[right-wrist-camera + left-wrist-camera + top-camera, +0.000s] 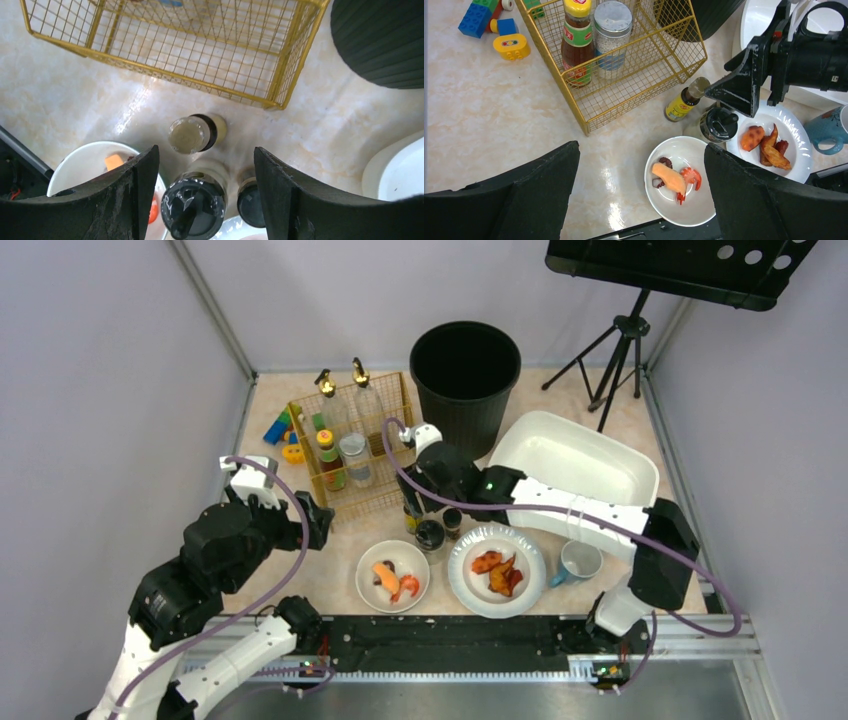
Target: Clear the kitchen counter
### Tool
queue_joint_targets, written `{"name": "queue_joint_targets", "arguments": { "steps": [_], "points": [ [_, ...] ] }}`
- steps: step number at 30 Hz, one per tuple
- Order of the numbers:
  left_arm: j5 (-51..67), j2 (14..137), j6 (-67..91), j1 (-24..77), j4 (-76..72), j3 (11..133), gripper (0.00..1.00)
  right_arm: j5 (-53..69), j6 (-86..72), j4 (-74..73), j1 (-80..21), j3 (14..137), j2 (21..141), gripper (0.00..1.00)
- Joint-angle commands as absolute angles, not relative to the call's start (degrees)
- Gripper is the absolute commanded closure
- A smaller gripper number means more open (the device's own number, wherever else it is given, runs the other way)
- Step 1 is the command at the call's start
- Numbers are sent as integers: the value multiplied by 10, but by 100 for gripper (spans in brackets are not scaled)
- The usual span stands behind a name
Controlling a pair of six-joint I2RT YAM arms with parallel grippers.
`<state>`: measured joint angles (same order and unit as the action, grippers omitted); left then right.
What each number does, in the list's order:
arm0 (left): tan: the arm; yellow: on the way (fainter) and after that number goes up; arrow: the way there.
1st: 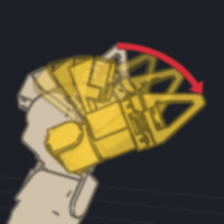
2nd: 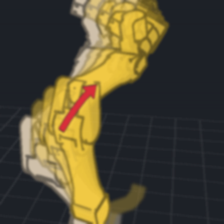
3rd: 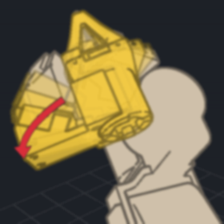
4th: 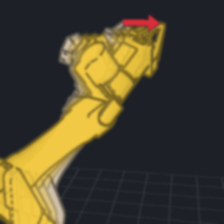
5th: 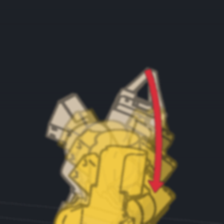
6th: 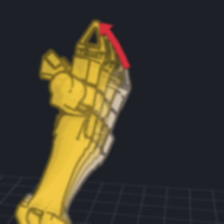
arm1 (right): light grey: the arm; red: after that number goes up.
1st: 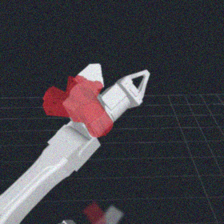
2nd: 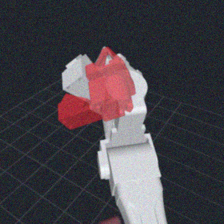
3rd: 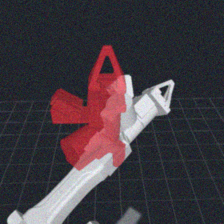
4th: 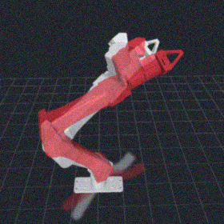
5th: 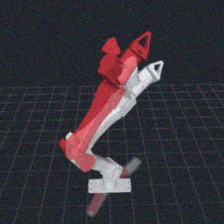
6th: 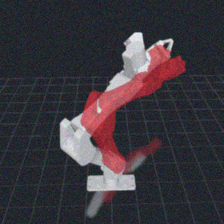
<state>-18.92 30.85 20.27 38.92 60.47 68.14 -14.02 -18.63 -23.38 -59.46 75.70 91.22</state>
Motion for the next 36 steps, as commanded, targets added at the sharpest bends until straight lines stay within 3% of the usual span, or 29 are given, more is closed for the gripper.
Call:
{"name": "queue_joint_targets", "arguments": {
  "steps": [1,14,26,36],
  "points": [
    [-187,310,207,388,582,683,1,-131,-207,-197,-609,737,864,32],
    [-185,310,209,388,578,679,1,-134,-231,-192,-632,658,830,38],
    [-185,312,208,389,574,676,1,-129,-237,-192,-648,652,849,52],
    [-185,308,208,388,577,678,1,-149,-240,-210,-658,653,860,57]
  ]
}}
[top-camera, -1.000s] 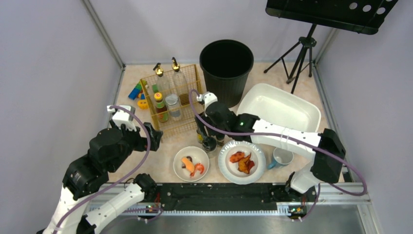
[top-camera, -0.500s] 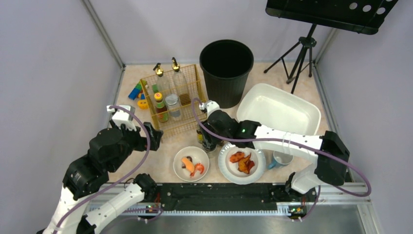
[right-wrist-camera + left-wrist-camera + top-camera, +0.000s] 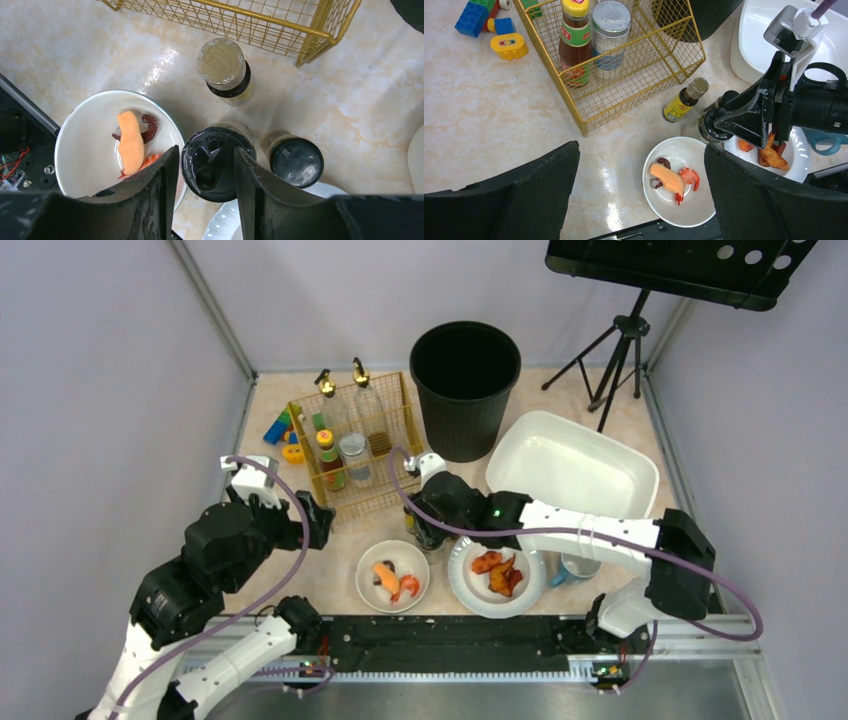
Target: Clear the kitchen counter
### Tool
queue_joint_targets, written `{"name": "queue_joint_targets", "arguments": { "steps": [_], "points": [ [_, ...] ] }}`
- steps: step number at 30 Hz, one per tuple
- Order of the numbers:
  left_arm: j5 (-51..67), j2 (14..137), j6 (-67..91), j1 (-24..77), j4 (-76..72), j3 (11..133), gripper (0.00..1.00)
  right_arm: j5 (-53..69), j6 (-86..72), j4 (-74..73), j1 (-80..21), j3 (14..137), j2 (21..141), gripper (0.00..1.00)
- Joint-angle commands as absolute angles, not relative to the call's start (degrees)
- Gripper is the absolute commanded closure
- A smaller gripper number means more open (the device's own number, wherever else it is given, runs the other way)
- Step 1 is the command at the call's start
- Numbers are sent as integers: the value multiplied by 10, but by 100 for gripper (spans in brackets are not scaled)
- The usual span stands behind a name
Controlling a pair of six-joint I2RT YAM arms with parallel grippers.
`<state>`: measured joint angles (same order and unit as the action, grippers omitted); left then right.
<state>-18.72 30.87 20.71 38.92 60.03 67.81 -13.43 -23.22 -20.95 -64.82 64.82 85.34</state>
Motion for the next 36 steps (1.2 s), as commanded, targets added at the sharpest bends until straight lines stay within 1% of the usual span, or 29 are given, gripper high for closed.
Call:
{"name": "queue_joint_targets", "arguments": {
  "steps": [1,14,17,19,21,26,36],
  "points": [
    [-183,308,209,388,577,678,1,-150,-240,-212,-659,652,861,58],
    [-179,316,207,388,577,690,1,-167,-245,-226,-663,652,869,67],
    [-177,319,206,388,575,690,1,-173,-246,-226,-665,651,869,77],
    [-177,320,206,388,574,690,1,-178,-245,-227,-666,653,869,87],
    [-177,321,206,388,574,691,1,-182,-242,-227,-667,656,869,100],
    [-177,321,206,388,573,689,1,-206,-237,-233,-677,666,859,100],
    [-180,318,206,388,573,687,1,-244,-217,-286,-705,733,831,100]
  ]
}}
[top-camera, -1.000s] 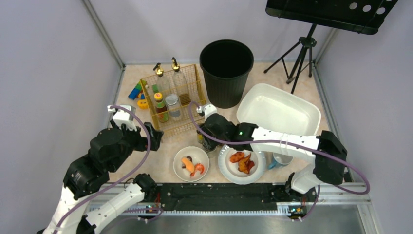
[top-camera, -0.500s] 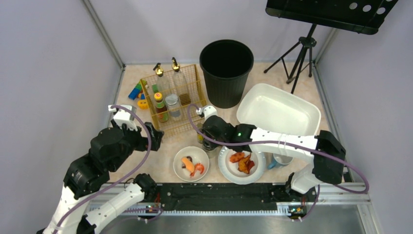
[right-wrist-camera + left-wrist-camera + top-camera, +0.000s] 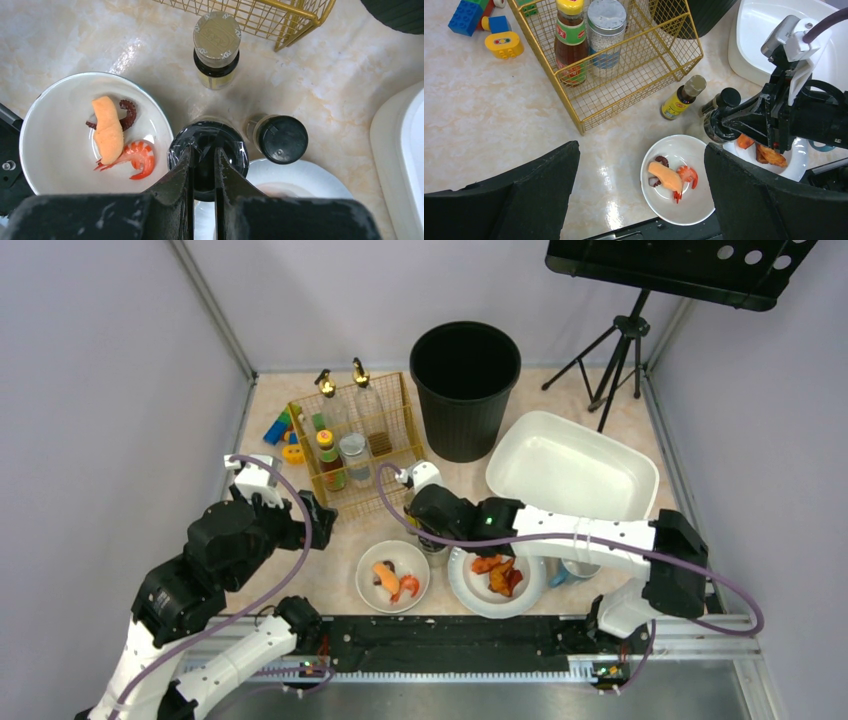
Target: Clear the kitchen counter
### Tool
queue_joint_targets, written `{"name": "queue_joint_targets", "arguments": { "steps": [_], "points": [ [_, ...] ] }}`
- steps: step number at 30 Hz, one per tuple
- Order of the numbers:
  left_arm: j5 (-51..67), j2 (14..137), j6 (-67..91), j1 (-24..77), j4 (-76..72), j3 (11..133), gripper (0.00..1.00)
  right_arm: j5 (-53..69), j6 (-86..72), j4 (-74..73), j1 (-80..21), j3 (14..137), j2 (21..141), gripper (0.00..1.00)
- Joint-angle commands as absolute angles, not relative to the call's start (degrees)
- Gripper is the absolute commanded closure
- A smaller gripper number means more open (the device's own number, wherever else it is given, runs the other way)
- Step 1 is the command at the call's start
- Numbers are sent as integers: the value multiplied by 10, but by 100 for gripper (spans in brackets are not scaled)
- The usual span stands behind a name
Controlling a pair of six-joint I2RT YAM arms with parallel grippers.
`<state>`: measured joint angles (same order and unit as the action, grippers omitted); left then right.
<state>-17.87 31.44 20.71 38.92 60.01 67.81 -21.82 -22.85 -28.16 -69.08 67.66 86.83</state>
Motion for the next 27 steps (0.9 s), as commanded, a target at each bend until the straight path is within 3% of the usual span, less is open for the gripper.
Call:
{"name": "queue_joint_targets", "arguments": {
  "steps": [1,13,27],
  "points": [
    [-180,318,206,388,574,687,1,-248,-215,-291,-706,740,829,100],
    [-181,316,206,388,573,684,1,-296,-162,-354,-717,861,832,100],
    [-180,313,206,388,570,680,1,-310,-67,-434,-685,1181,984,100]
  ]
}}
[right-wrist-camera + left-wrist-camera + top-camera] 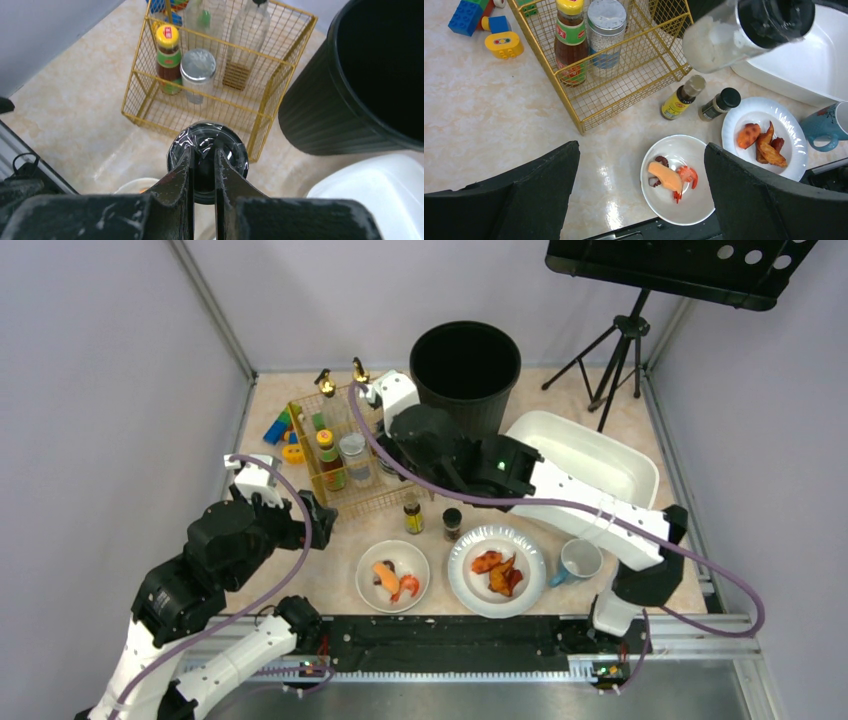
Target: Clear the kitchen counter
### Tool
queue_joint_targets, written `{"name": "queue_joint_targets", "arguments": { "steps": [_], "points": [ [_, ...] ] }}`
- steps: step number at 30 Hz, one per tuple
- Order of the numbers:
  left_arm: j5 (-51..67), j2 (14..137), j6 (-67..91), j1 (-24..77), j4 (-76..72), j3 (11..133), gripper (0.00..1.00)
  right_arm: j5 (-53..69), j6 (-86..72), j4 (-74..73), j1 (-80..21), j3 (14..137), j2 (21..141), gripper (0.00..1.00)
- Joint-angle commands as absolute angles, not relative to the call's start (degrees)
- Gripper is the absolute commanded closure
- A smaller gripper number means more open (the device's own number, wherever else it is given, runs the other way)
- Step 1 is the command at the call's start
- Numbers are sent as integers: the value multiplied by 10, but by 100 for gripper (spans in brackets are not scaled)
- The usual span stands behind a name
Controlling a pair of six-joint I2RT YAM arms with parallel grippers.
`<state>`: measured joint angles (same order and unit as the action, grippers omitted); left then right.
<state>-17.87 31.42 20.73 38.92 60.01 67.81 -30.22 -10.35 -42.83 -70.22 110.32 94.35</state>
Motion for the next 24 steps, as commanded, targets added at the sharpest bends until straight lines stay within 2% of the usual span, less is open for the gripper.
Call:
{"name": "queue_joint_targets", "arguments": {
  "steps": [1,9,24],
  "points": [
    [-180,312,206,389,571,679,1,-306,-63,-433,-679,1198,995,100],
    [-180,310,204,388,573,678,1,-265,-53,-433,-621,1299,1075,100],
    [-182,314,200,388,575,676,1,-207,-44,-359,-564,1300,1130,100]
  ]
}}
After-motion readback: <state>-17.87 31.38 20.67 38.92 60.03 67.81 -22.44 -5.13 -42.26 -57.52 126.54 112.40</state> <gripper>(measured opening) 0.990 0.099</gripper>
